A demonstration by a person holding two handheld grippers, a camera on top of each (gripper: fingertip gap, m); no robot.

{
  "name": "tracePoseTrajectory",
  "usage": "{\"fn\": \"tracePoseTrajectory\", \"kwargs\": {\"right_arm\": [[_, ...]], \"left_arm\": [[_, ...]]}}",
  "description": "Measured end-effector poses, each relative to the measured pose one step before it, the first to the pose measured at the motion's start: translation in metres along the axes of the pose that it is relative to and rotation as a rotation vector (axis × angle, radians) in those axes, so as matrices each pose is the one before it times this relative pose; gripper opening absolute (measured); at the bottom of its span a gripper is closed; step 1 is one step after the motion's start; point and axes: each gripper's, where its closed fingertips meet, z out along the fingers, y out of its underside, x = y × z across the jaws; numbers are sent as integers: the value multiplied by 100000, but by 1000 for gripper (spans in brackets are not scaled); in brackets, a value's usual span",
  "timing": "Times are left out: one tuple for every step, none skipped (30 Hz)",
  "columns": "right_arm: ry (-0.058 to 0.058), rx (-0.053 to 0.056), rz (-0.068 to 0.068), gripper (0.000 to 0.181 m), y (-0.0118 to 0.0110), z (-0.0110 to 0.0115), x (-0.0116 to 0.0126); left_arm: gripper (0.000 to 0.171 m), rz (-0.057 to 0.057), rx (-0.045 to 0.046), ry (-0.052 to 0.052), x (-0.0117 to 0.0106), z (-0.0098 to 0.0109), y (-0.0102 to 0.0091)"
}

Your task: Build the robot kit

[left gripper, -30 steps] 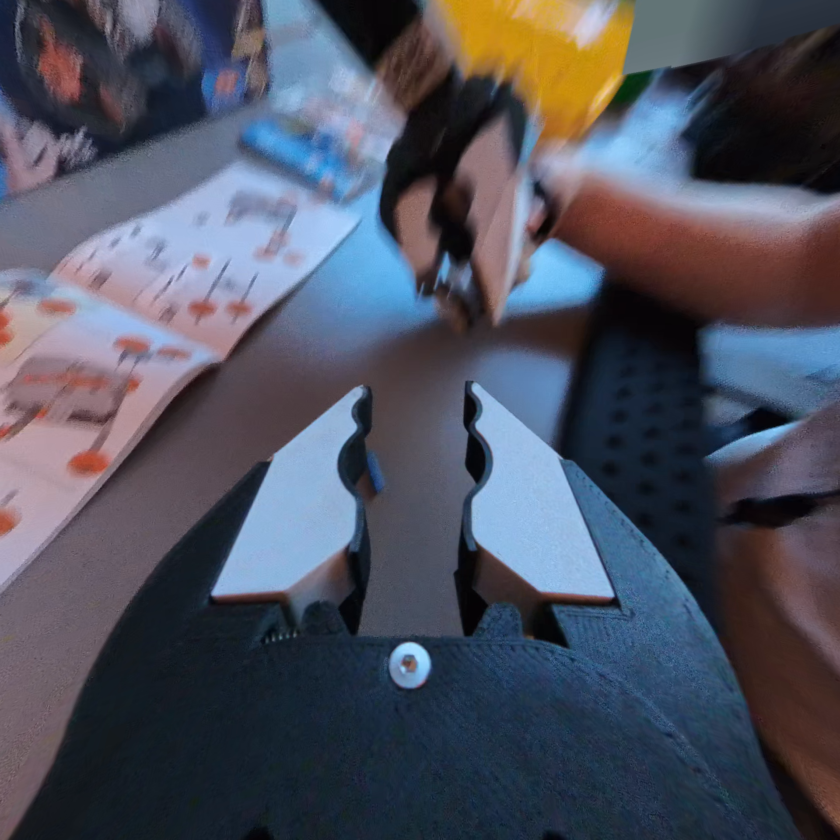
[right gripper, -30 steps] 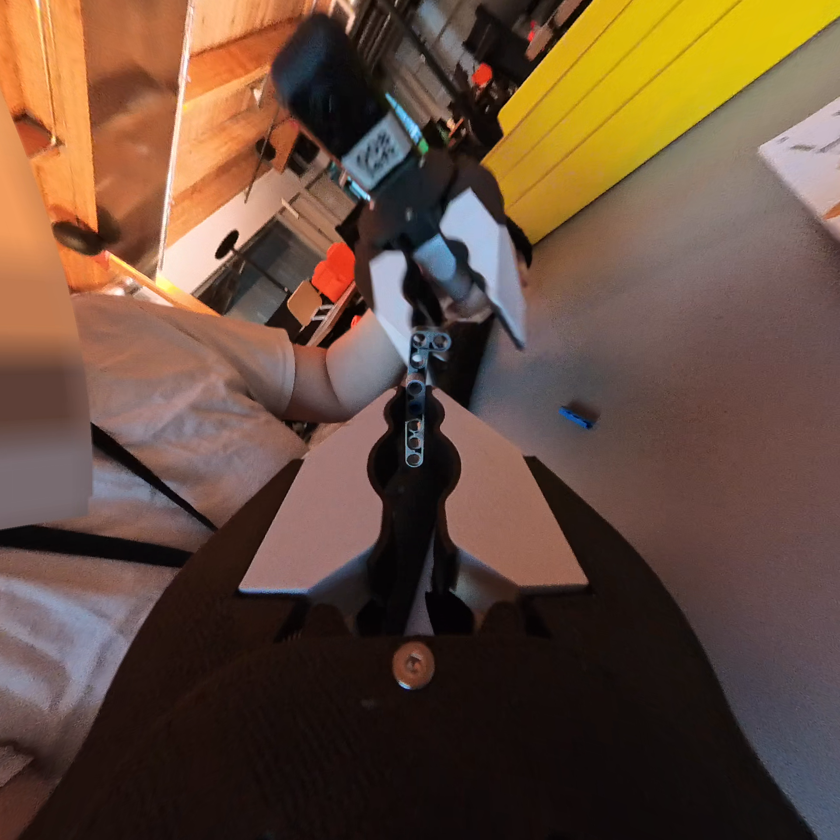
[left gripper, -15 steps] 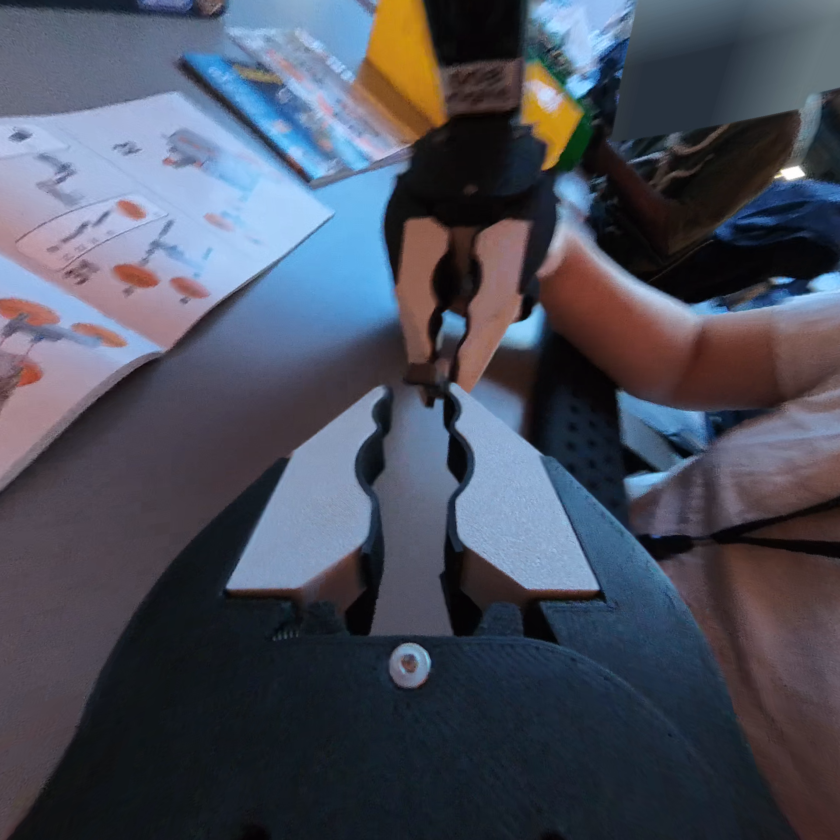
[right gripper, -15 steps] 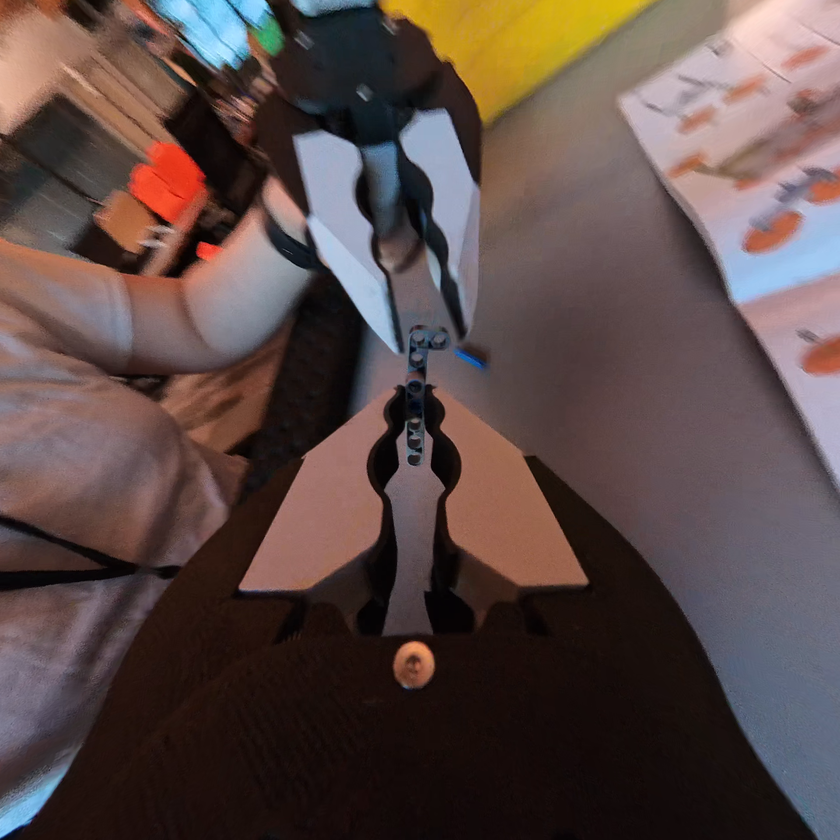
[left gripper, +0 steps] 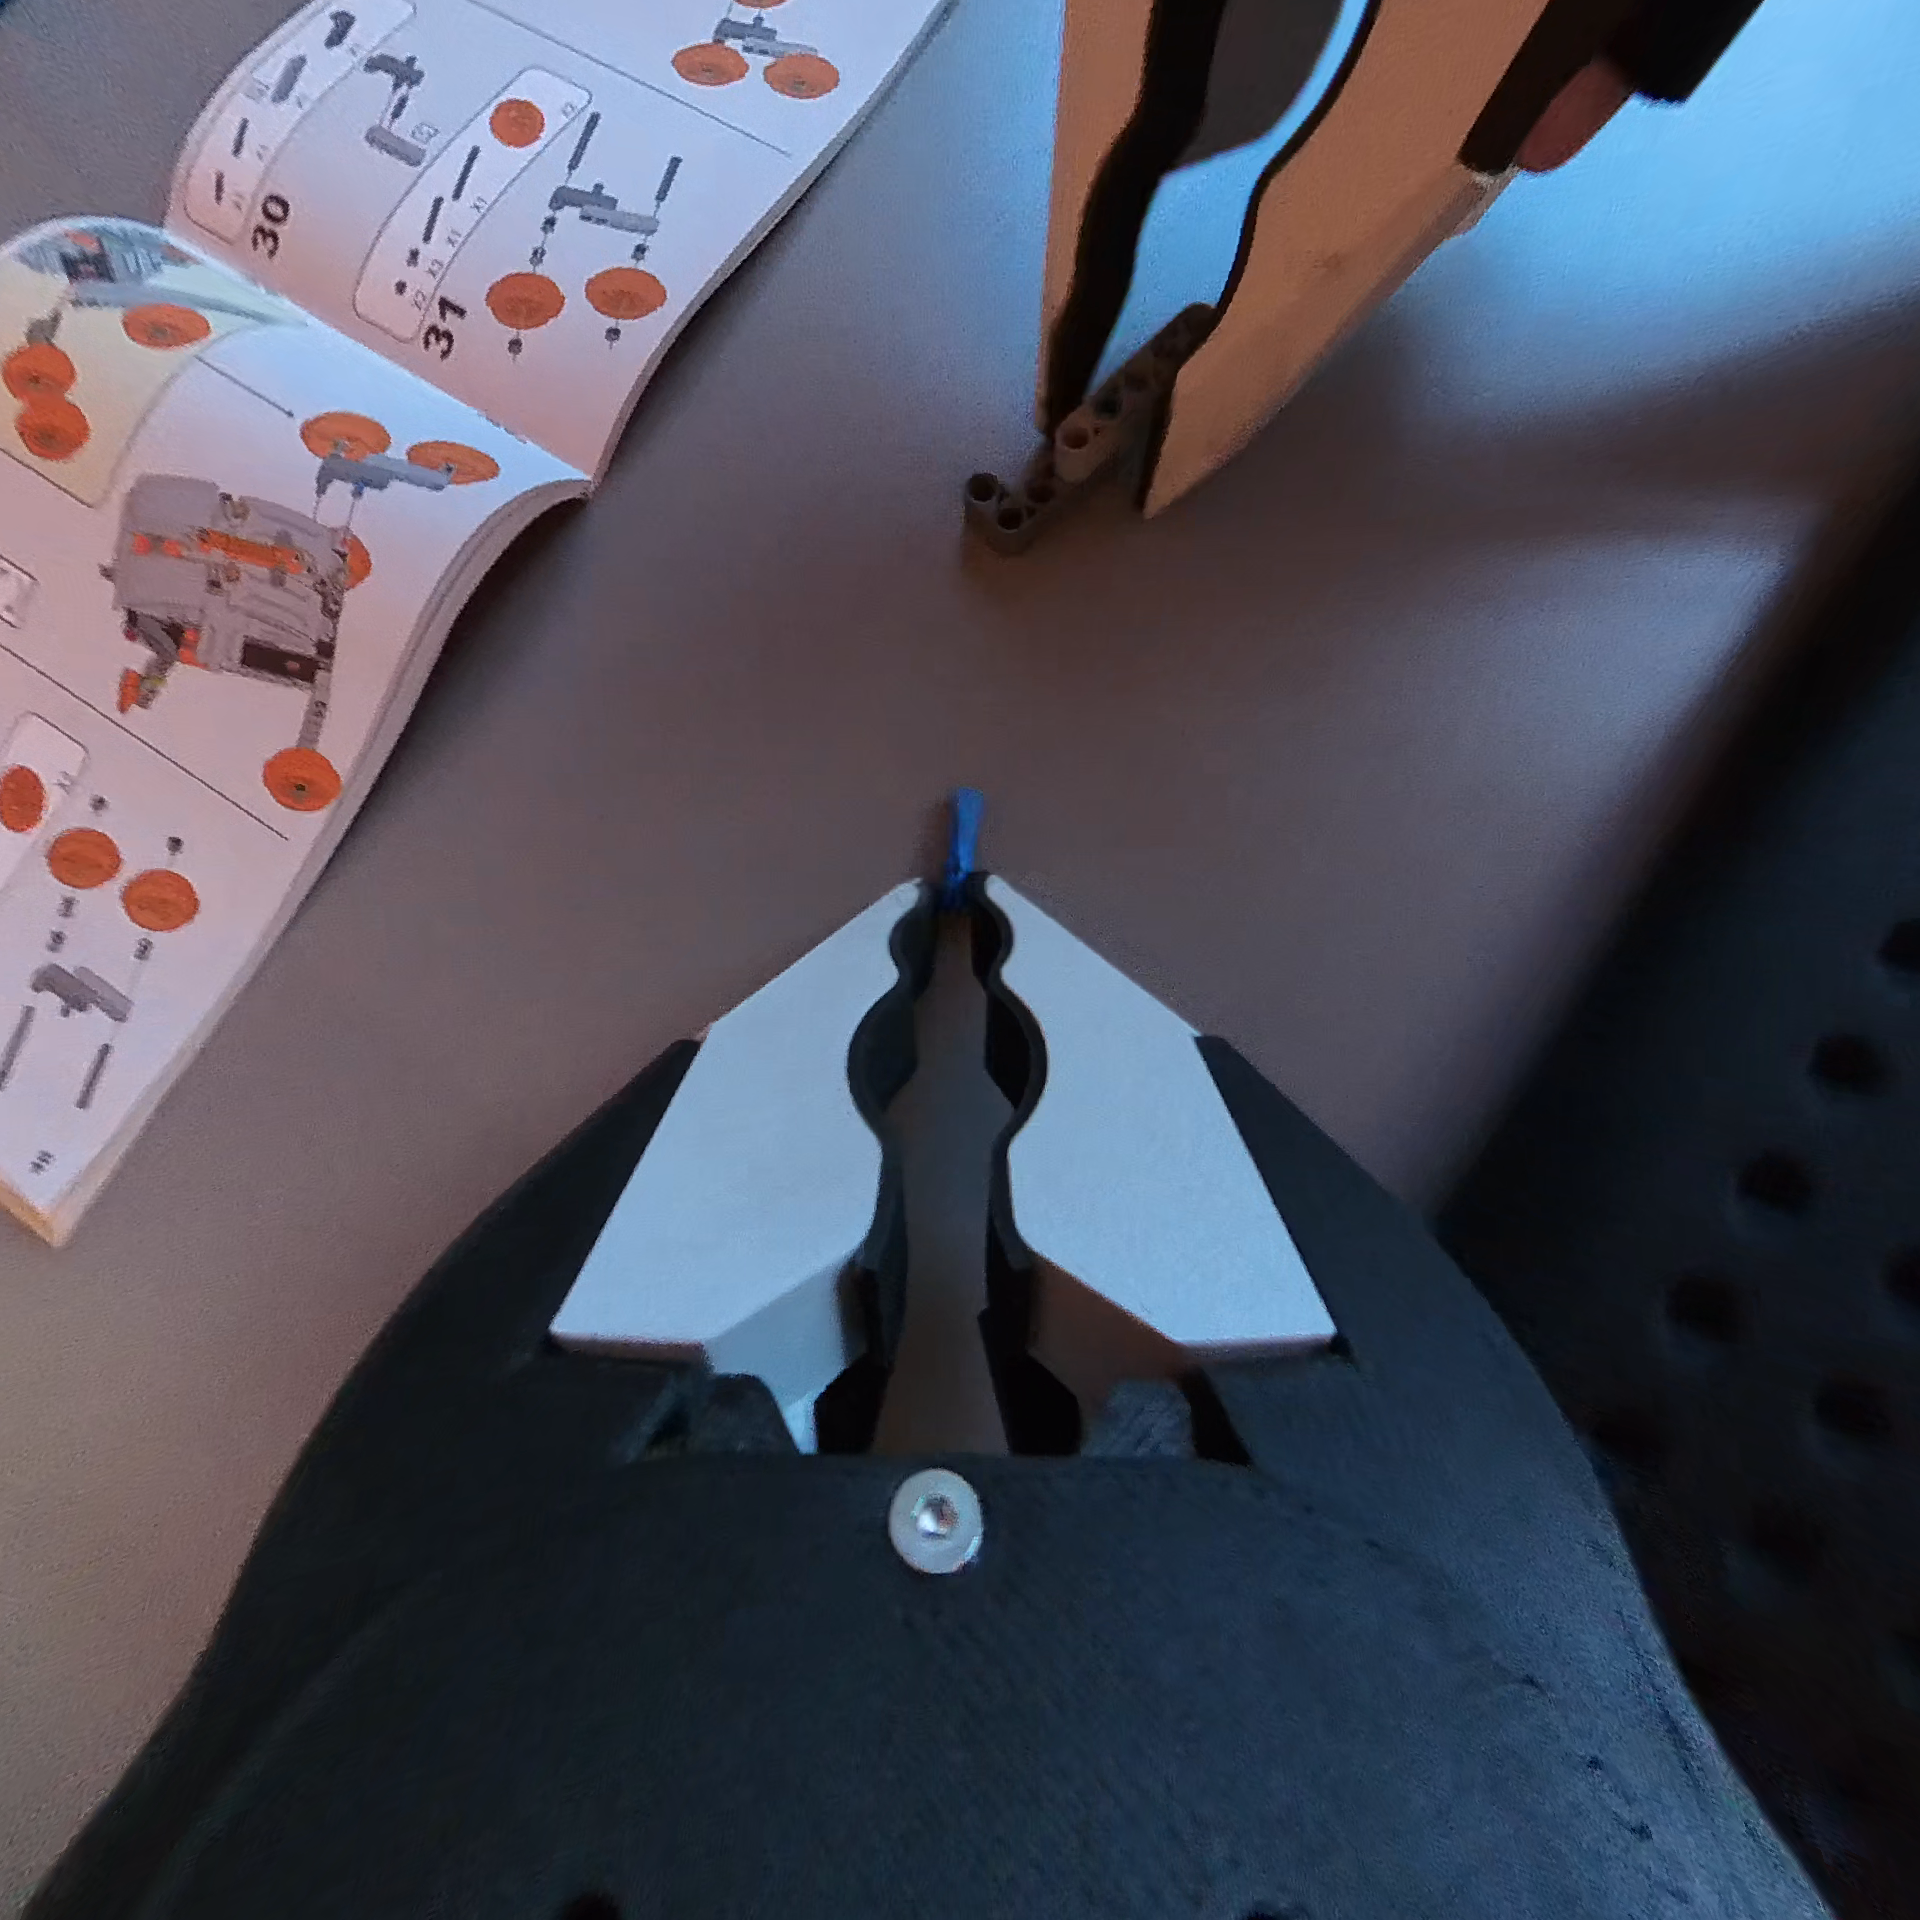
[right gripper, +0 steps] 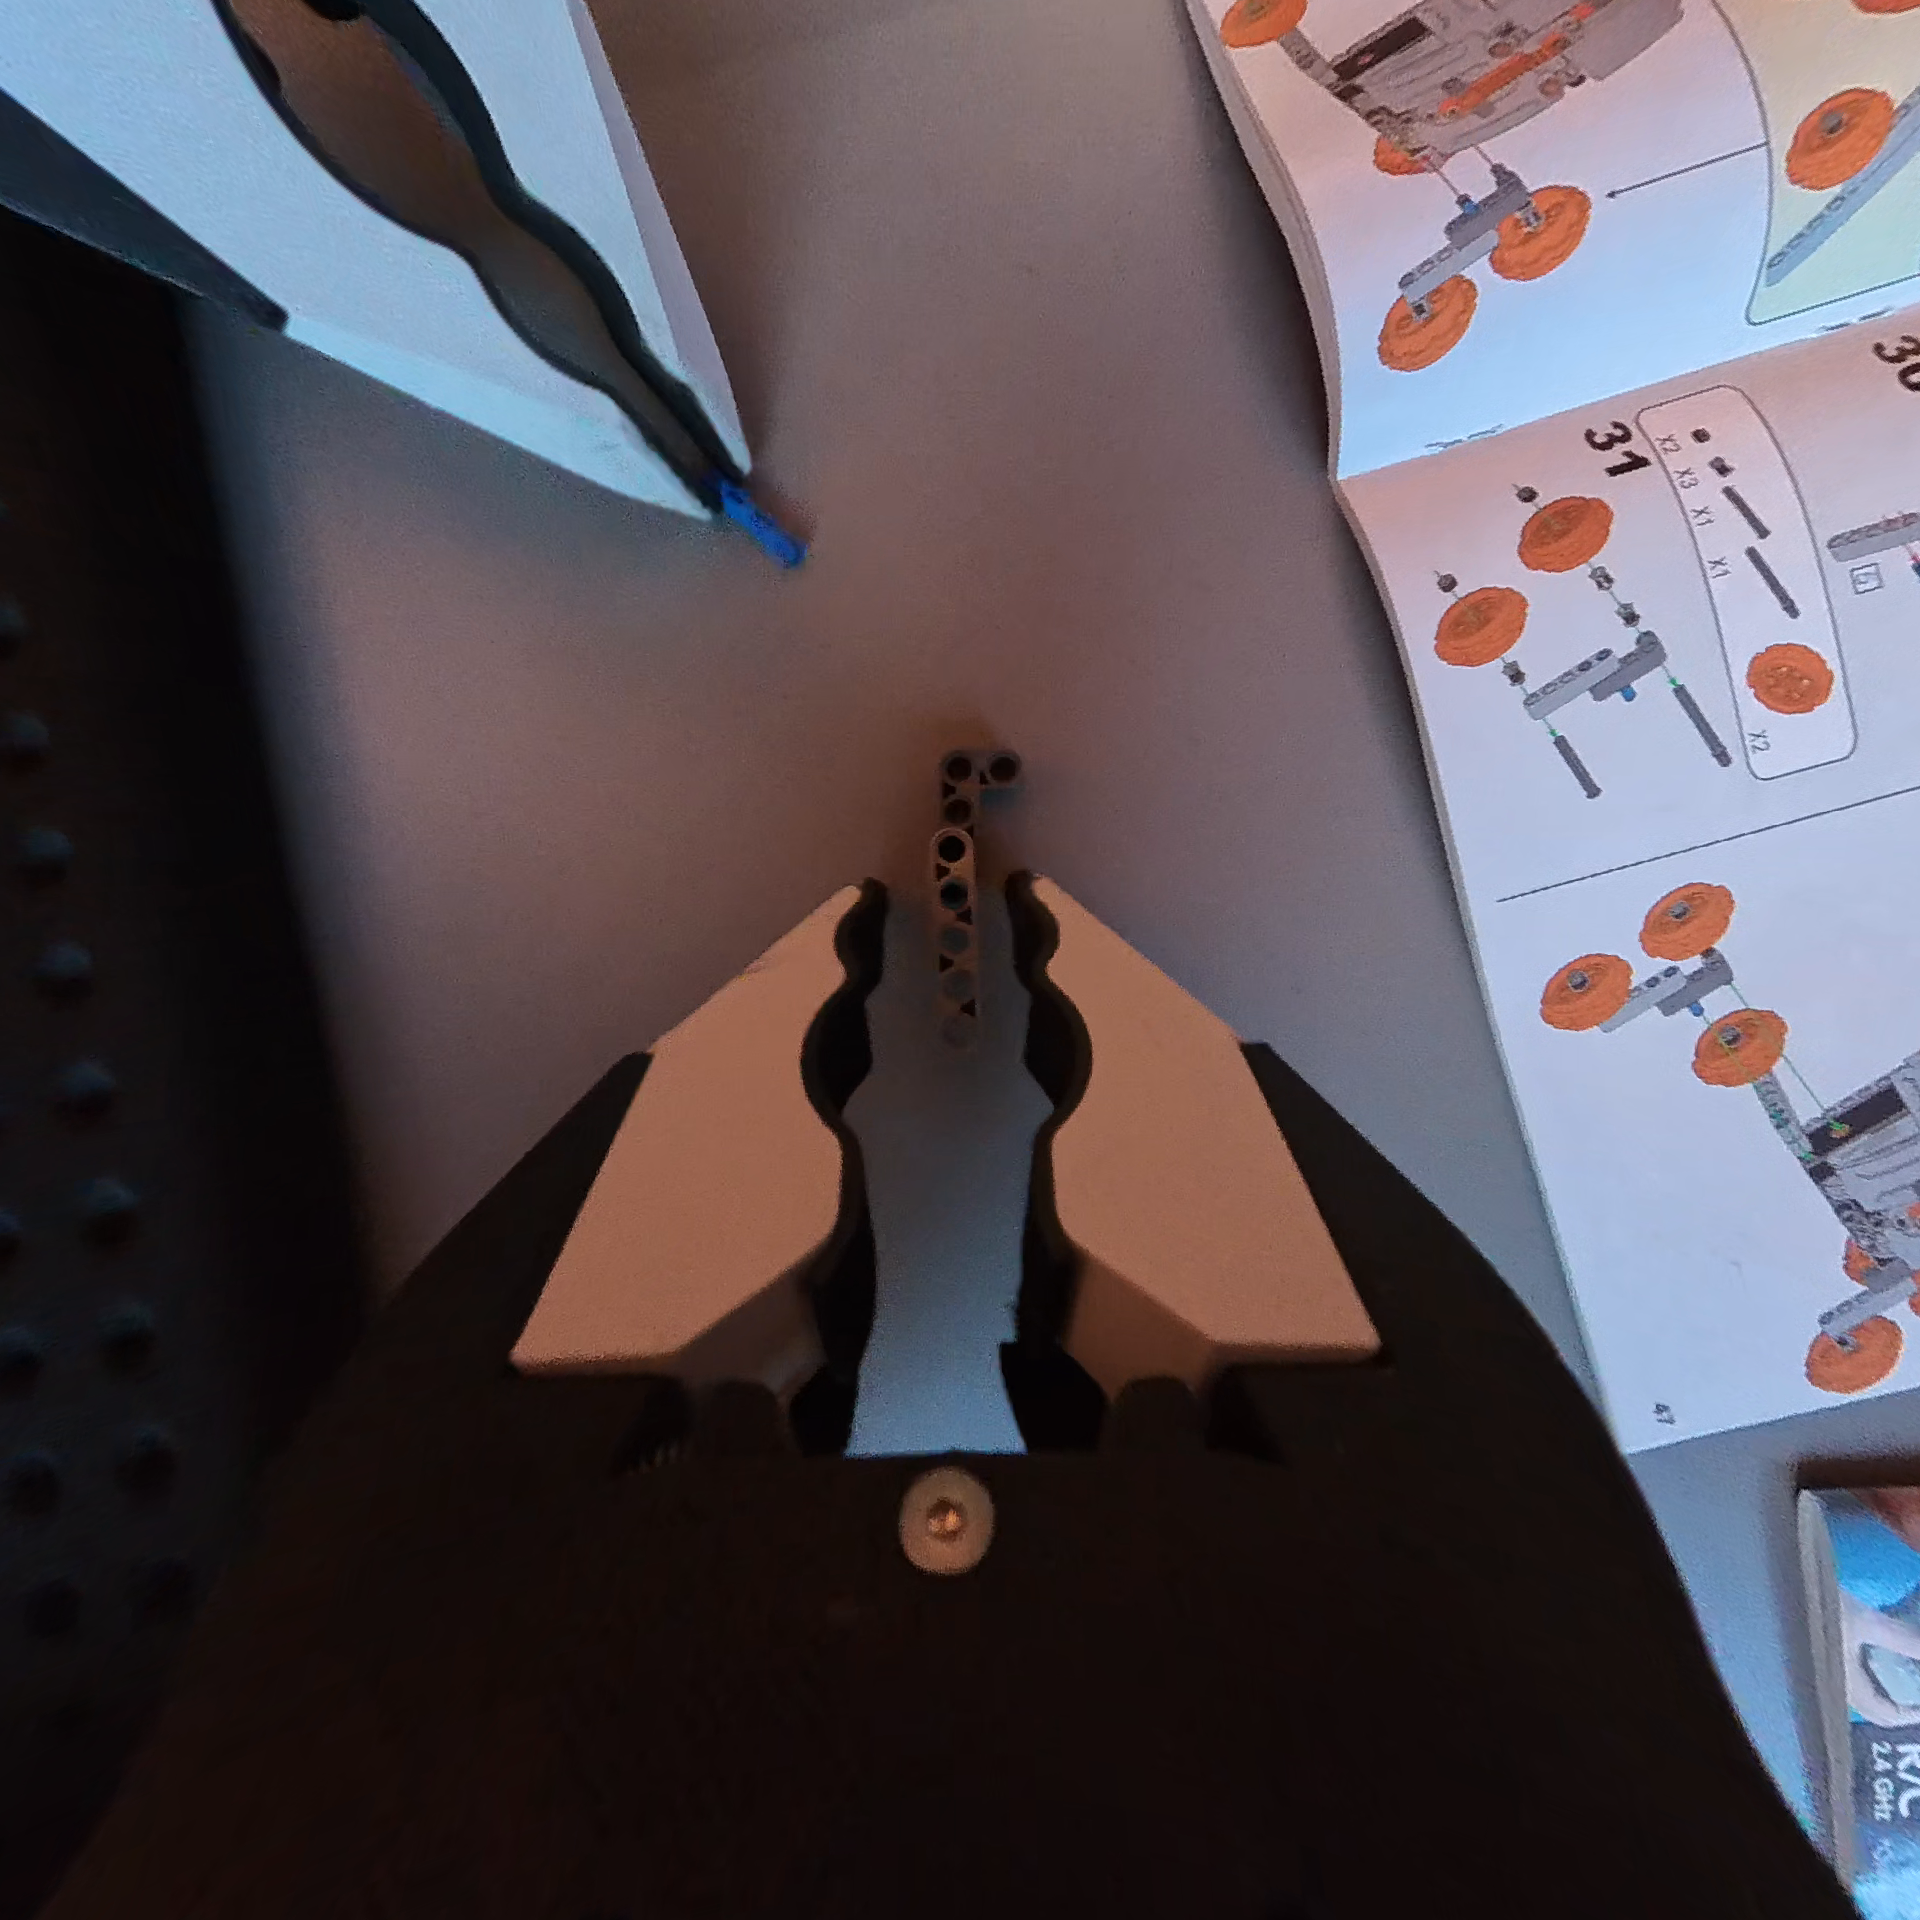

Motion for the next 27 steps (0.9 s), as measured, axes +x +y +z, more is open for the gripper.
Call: {"fn": "tracePoseTrajectory", "kwargs": {"right_arm": [[1158, 1288, -998, 28, -76, -172, 143], [591, 3173, -2270, 28, -401, -356, -8], [-1718, 6440, -3846, 27, -1017, -397, -444], [-3109, 8775, -3999, 27, -1487, -266, -667], [-4208, 8636, -3257, 27, -1482, 57, -773], [-5694, 6381, -2566, 28, -1051, 314, -928], [-4744, 2959, -888, 30, -403, 399, -639], [-4300, 505, 2262, 31, 8, 253, -423], [-2265, 1276, 5734, 31, -118, 82, 29], [-1056, 3501, 7603, 31, -453, -64, 316], [-5557, 3990, 6469, 29, -598, -172, -509], [-5397, 2775, 4654, 24, -467, -245, -662], [-3005, 2927, 3226, 21, -480, -255, -396], [-3907, 3522, 2354, 21, -530, -200, -564], [-3999, 2736, 2767, 20, -442, -140, -544], [-2874, 3109, 2540, 19, -490, -127, -341], [-1716, 3316, 2752, 18, -526, -167, -131], [-2462, 2974, 2734, 16, -476, -201, -241], [-1884, 2107, 2673, 12, -340, -203, -143], [-228, 1058, 1809, 8, -184, -204, 96], [586, 1088, 159, 3, -152, -203, 168], [839, -660, -408, 3, 105, -135, 165], [1082, -1519, -244, 9, 233, -106, 172], [359, -608, 479, 13, 121, -74, 79], [-266, 626, 863, 13, -81, -100, 2], [-696, 1004, 1062, 13, -133, -83, -58], [-447, 142, 990, 13, -25, -43, 2]], "left_arm": [[2, 3266, -551, -1247, 14, 47, -21], [2, 2811, -175, -289, 123, 43, -62], [2, 2101, 79, 751, 215, 20, -71], [2, 1419, 39, -74, 10, -18, -4], [2, 1629, 636, -836, -96, -144, -84], [2, 2916, 2638, -882, 41, -376, -478], [2, 3623, 4500, -2166, 8, -643, -930], [2, 3783, 4947, -1796, 116, -773, -1182], [2, 3622, 3366, -1376, 152, -741, -1101], [2, 3844, 1582, -2420, -50, -648, -888], [2, 3953, 1017, -3221, -201, -572, -759], [2, 3153, 787, -1409, -40, -485, -638], [2, 1947, 163, -746, -29, -365, -460], [2, 1438, -387, -1182, -135, -257, -296], [2, 1406, -130, 391, 95, -177, -249], [2, 1023, -302, 195, 54, -108, -168], [2, 1237, -127, -923, -92, -63, -154], [2, 1078, -116, 633, 153, -23, -113], [2, 335, -128, 374, 100, 8, -122], [2, 198, 433, -700, -44, 2, -175], [2, 124, 371, 689, 143, 12, -155], [2, -60, -128, 127, 50, 30, -66], [2, 256, -94, -727, -83, 37, -51], [2, 124, -6, 119, 24, 37, -44], [2, -274, 202, 182, 0, 26, -82], [2, -129, 211, -164, -52, 8, -72], [2, 173, 39, -149, -43, 7, -46]]}}
